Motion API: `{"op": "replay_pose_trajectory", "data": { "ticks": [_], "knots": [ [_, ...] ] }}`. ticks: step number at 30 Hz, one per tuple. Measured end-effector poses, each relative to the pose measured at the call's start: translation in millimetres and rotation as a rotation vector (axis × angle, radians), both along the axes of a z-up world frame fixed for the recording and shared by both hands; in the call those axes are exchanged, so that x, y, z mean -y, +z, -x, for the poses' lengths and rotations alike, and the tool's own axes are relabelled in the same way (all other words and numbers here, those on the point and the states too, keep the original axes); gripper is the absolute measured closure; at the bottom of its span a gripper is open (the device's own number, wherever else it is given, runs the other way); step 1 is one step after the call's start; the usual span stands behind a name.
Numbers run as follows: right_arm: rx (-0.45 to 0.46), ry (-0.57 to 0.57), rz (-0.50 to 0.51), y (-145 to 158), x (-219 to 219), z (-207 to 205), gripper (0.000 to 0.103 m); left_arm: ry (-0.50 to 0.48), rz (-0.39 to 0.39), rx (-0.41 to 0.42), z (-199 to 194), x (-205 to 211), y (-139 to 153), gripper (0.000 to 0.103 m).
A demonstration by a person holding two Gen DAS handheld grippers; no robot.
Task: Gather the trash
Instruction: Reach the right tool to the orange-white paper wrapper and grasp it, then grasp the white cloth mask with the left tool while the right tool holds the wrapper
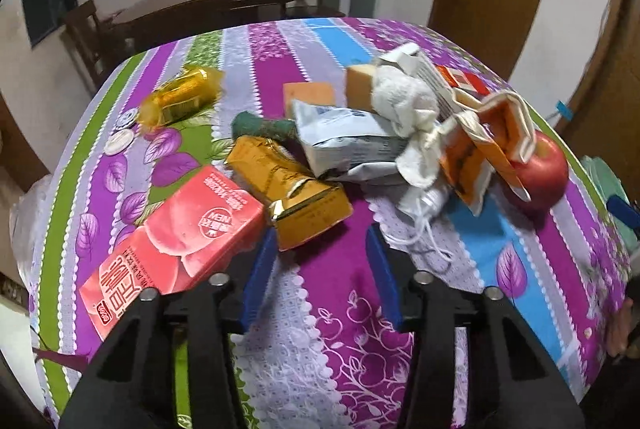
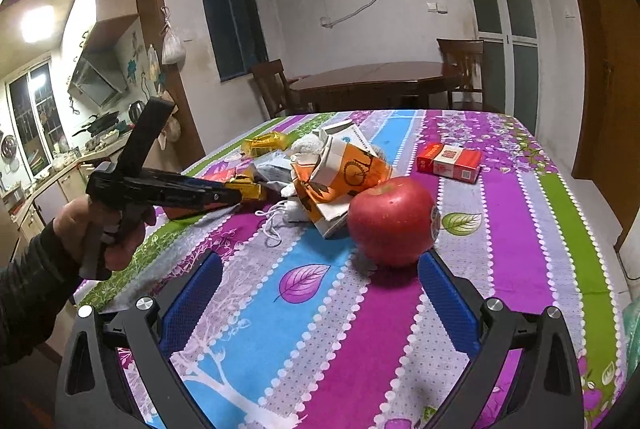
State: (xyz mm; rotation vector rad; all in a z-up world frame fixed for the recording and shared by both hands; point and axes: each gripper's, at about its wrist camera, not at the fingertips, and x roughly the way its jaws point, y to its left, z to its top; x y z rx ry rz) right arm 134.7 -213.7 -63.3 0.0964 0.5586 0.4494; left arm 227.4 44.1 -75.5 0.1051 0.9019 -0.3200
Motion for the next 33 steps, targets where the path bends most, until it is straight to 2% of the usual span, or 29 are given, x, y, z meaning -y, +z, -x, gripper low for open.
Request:
{"op": "replay_pose_trajectory", "data": {
  "ticks": [1, 3, 8, 11, 15, 18, 19, 22, 24, 25, 26, 28, 33],
  "knots": [
    [0.000, 0.004, -0.001, 0, -2, -2, 0.005, 0.011, 0.006, 0.002, 0, -2, 1, 0.076],
    [0.000, 0.008, -0.005, -1, -2, -4, 0.005, 0.033, 0.022, 0.002, -4, -6, 0, 0.103],
    [-0.009, 0.013, -0.013, -3, -5, -8, 0.005, 0.056, 0.031, 0.029, 1, -7, -3, 0.103],
    [-0.015, 0.033, -0.018, -2, -4, -8, 0.005, -0.036, 0.098, 0.015, 33, -4, 1, 0.103],
    [-0.015, 0.084, -0.013, 8, -5, -12, 0.005, -0.160, 0.138, 0.046, 79, -2, 13, 0.103],
    [-0.029, 0.133, 0.016, 30, -9, -40, 0.005, -0.098, 0.159, 0.058, 66, -17, 20, 0.103],
    [-0.076, 0.156, 0.019, 39, -11, -65, 0.005, -0.063, 0.155, 0.052, 58, -22, 21, 0.103],
    [-0.180, 0.173, 0.014, 47, -14, -119, 0.005, -0.026, 0.177, 0.049, 39, -29, 31, 0.094],
    [-0.272, 0.191, 0.043, 44, -21, -161, 0.005, -0.012, 0.180, 0.053, 28, -30, 37, 0.070],
    [-0.324, 0.209, 0.038, 42, -23, -176, 0.005, -0.010, 0.175, 0.060, 25, -29, 39, 0.064],
    [-0.415, 0.241, 0.013, 36, -27, -198, 0.005, -0.010, 0.172, 0.065, 23, -27, 42, 0.057],
    [-0.523, 0.266, 0.025, 23, -35, -220, 0.005, -0.029, 0.184, 0.051, 17, -22, 43, 0.056],
    [-0.588, 0.235, 0.119, 4, -40, -243, 0.005, -0.068, 0.218, 0.018, 10, -9, 37, 0.056]
  ]
}}
